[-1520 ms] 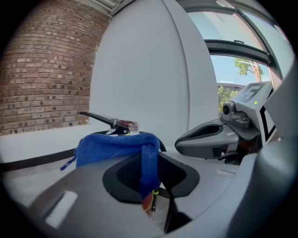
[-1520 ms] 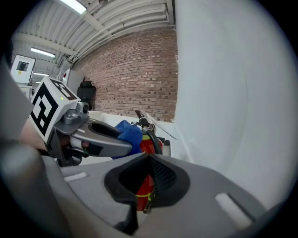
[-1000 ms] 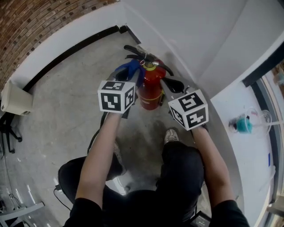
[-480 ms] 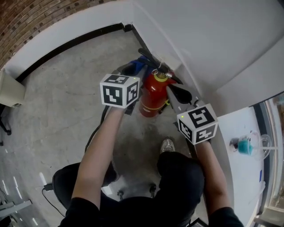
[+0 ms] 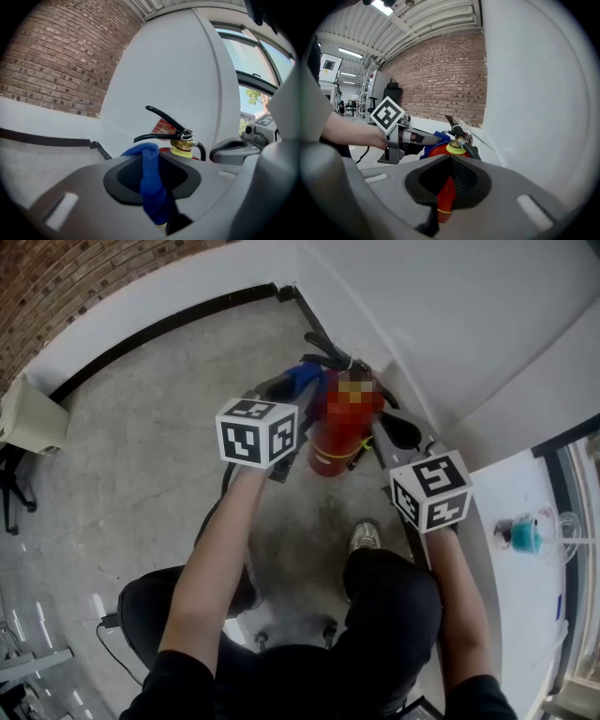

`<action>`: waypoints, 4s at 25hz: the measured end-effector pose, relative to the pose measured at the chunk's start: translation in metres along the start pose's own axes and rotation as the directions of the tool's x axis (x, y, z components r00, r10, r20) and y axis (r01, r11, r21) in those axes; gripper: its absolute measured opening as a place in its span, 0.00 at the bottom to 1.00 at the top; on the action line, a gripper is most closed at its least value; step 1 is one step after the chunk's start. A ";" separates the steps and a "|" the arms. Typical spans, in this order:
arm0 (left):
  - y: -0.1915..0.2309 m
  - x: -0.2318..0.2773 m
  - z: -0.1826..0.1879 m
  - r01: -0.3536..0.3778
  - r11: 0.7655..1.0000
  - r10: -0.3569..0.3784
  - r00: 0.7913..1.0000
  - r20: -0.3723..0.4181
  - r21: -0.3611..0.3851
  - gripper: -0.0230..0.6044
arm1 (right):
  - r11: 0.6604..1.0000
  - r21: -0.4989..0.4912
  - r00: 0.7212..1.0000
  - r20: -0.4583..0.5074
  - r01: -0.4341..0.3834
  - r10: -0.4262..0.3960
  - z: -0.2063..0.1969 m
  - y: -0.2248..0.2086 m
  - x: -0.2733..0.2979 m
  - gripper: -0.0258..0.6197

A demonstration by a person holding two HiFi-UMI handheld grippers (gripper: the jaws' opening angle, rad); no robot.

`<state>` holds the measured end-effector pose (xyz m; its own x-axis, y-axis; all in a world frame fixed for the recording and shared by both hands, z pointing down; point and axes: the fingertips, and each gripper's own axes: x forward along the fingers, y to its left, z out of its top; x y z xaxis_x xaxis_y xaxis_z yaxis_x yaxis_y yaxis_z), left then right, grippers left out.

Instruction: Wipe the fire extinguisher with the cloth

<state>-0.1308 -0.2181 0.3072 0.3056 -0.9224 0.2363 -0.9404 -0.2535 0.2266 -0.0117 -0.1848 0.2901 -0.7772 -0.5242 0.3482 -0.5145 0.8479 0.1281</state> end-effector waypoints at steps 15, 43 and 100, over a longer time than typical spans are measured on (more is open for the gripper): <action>-0.091 -0.020 -0.015 0.035 0.992 -0.036 0.999 0.004 0.121 0.18 | 0.993 0.074 0.995 -0.010 0.097 -0.096 -0.019 -0.012 -0.055 0.04; -0.124 0.005 -0.098 0.032 0.971 -0.001 0.992 -0.130 0.236 0.18 | 0.988 0.074 0.991 -0.029 0.132 -0.130 -0.030 -0.018 -0.075 0.04; -0.122 0.001 -0.112 0.147 0.976 -0.134 0.987 -0.089 0.160 0.19 | 0.997 0.066 0.995 -0.089 0.044 -0.038 -0.054 0.007 -0.055 0.04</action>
<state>0.0010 -0.1555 0.3860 0.4410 -0.8503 0.2873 -0.8968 -0.4298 0.1047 0.0469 -0.1458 0.3219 -0.7218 -0.5469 0.4242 -0.5711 0.8169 0.0814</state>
